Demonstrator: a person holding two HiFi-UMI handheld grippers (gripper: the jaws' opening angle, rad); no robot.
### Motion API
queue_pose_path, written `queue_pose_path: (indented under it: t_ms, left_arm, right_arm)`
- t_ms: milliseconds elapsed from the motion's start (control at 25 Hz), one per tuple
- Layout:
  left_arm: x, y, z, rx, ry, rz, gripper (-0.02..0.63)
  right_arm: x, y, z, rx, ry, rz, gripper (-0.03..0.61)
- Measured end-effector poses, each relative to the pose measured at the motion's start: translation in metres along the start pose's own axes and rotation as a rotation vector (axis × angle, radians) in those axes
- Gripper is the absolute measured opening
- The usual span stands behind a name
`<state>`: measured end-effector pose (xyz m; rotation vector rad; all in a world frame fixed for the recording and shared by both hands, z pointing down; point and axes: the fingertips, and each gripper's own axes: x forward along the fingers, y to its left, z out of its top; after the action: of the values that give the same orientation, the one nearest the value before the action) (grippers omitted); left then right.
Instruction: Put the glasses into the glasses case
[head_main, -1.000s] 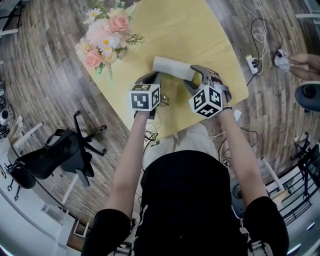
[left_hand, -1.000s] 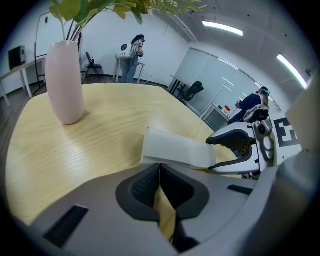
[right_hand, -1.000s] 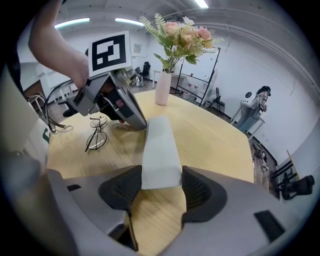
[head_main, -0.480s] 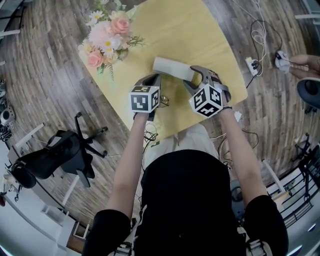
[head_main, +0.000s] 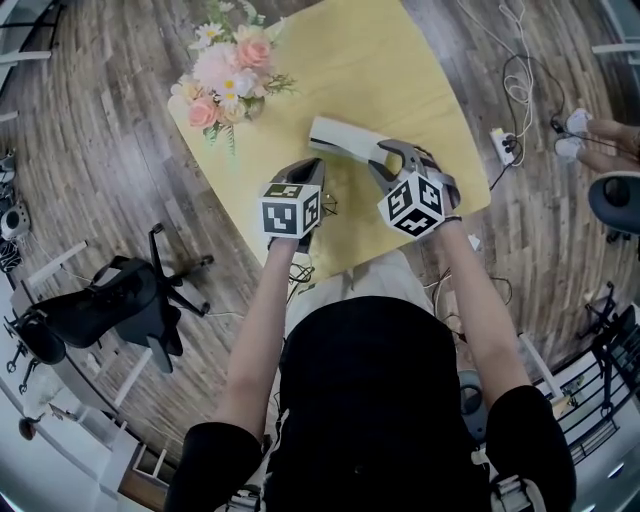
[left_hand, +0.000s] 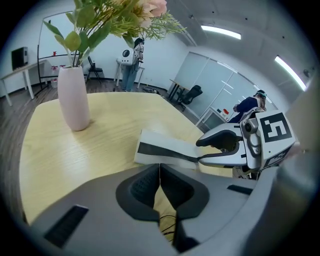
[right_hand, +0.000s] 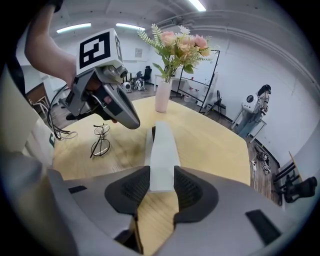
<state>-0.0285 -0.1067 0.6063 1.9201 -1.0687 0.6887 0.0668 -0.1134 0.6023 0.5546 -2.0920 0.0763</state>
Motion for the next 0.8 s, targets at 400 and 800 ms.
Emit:
queue_pose_path:
  t_ms: [400,800]
  left_arm:
    - [-0.021,-0.010,0.000,-0.027,-0.033,0.020,0.025]
    - [-0.047,-0.007,0.003,-0.042,-0.080,0.061,0.025]
  right_arm:
    - [-0.010,-0.021,0.008,-0.028,-0.029,-0.064,0.060]
    - [-0.021,-0.042,0.010,-0.021,-0.036,-0.101,0.057]
